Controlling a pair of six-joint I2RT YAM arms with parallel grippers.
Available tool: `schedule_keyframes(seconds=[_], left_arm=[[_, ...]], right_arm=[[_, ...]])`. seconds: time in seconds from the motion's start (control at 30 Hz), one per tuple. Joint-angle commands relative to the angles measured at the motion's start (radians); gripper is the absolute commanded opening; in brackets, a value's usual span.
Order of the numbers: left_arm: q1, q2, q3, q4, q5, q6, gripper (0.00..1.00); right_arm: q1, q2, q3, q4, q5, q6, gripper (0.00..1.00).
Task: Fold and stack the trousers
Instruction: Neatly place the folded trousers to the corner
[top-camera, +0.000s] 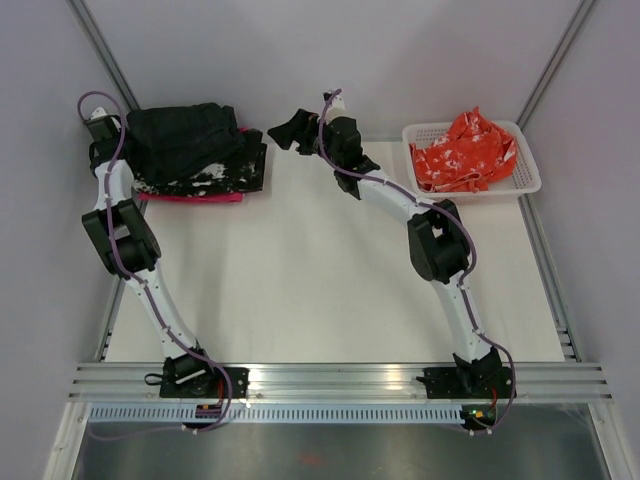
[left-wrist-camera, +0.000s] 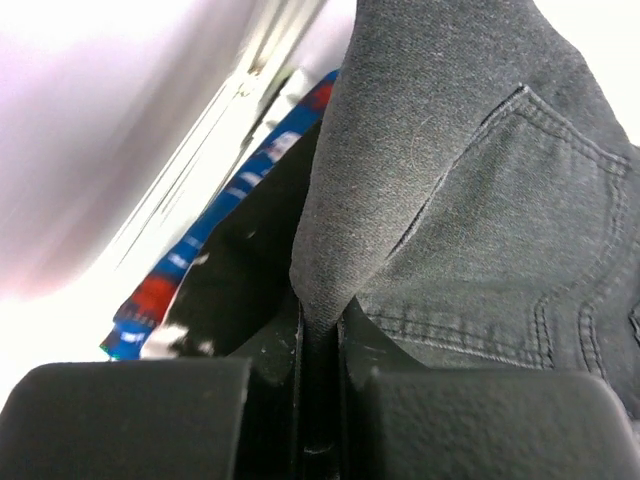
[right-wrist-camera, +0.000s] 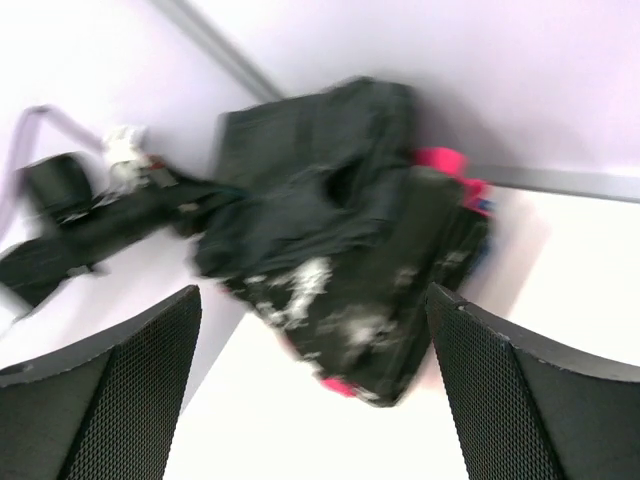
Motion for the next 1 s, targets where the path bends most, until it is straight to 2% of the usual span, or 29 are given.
schedule_keyframes(seconds=[0.0,0.07,0.1,0.2,0.27,0.43,0.53,0.6,0.67,0.77,0.87,0.97], left_arm=[[-0.01,0.019,0.095,0.193,0.125,0.104,0.08],[-0.032,0.013,0.093,0.168,0.092,0.135,0.16],[-0.053,0.009,0.092,0.135,0.028,0.147,0.47],[-0.093,-0.03,0.095,0.052,-0.133,0.205,0.84],[-0.105,-0.085,0.093,0.015,-0.203,0.236,0.87],[-0.133,-0.259,0.055,-0.094,-0.176,0.254,0.88],[-0.231,-0.394,-0.063,-0.071,-0.191,0.337,0.89],[-0.358,-0.438,-0.085,-0.07,-0.261,0.459,0.93],[-0.48,-0.432,-0.089,-0.077,-0.315,0.538,0.98],[-0.555,-0.37,-0.073,-0.076,-0.346,0.616,1.0],[-0.559,-0.285,-0.02,-0.115,-0.275,0.617,1.0],[-0.562,-0.2,0.024,-0.152,-0.27,0.624,0.99]], right_arm=[[0.032,-0.119,-0.123,0.115,-0.076,-0.019,0.98],[0.032,-0.121,-0.131,0.102,-0.107,-0.023,0.97],[0.033,-0.118,-0.124,0.088,-0.122,-0.023,0.97],[0.032,-0.133,-0.143,0.054,-0.167,-0.039,0.97],[0.03,-0.179,-0.204,0.045,-0.159,-0.062,0.98],[0.025,-0.308,-0.39,0.112,-0.13,-0.071,0.98],[0.019,-0.425,-0.534,0.181,-0.124,-0.062,0.98],[0.006,-0.467,-0.628,0.195,-0.103,-0.065,0.98],[-0.013,-0.524,-0.697,0.181,-0.084,-0.066,0.98],[-0.043,-0.59,-0.784,0.161,-0.075,-0.066,0.98],[-0.062,-0.651,-0.86,0.152,-0.058,-0.077,0.98],[-0.07,-0.697,-0.891,0.092,-0.018,-0.121,0.98]])
